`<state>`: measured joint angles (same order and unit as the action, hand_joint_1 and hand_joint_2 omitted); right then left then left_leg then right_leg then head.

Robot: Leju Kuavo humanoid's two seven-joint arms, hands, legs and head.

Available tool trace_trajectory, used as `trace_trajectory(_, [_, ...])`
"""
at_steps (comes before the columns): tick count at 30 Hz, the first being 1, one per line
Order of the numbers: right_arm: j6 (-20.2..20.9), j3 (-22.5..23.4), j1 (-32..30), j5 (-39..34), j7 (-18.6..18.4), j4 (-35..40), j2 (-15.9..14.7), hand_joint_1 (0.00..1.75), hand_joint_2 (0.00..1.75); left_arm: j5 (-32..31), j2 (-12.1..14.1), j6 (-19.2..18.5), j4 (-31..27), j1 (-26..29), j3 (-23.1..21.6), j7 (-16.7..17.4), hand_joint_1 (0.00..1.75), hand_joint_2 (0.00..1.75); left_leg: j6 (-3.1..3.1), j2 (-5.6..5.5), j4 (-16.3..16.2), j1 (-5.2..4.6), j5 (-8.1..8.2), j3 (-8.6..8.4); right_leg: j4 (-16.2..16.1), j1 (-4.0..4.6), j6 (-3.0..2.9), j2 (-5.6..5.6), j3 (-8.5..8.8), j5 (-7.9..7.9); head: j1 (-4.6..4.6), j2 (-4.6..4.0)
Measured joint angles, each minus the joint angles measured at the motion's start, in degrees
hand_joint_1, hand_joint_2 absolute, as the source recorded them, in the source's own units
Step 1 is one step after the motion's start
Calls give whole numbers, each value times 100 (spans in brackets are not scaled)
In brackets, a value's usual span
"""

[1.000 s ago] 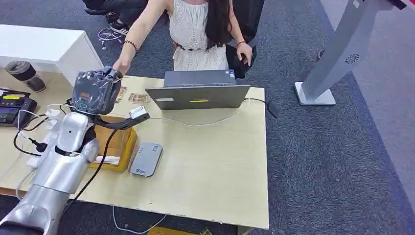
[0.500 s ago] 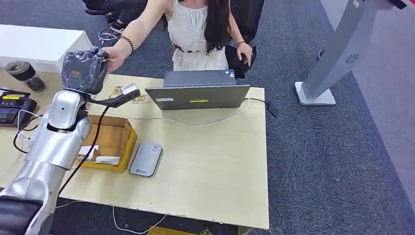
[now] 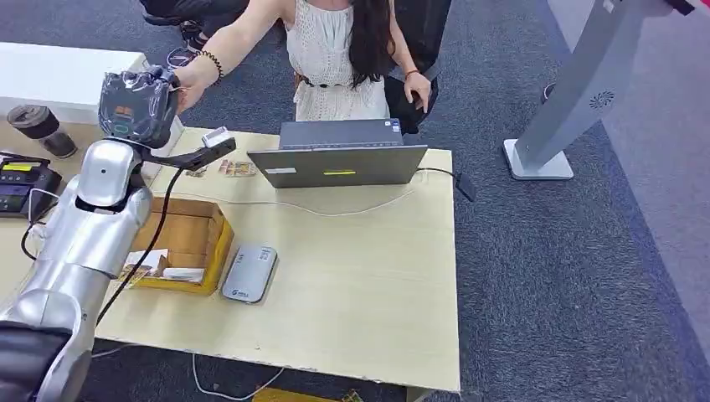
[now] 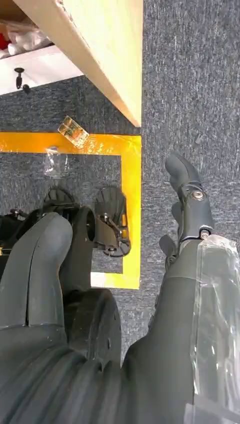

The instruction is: Pass the card to the sensor for recognition and then transmit it.

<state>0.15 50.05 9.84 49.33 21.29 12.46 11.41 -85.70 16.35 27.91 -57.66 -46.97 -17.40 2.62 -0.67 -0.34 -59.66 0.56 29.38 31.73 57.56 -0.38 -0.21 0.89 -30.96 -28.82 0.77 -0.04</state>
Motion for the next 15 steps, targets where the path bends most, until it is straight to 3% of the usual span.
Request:
trace_trajectory(9, [-5,2,-15,-79,0,0,0,0,175,162,-20,39,0,52,0,78,175,175,0,4,0,0,1,6,0,0,0,4,-7,0,0,0])
trace_trajectory(15, [-2,2,-53,-188,37,0,-2,0,175,181,-68,59,-278,448,0,131,175,175,0,11,1,-1,2,6,-1,-1,0,10,-8,0,0,0])
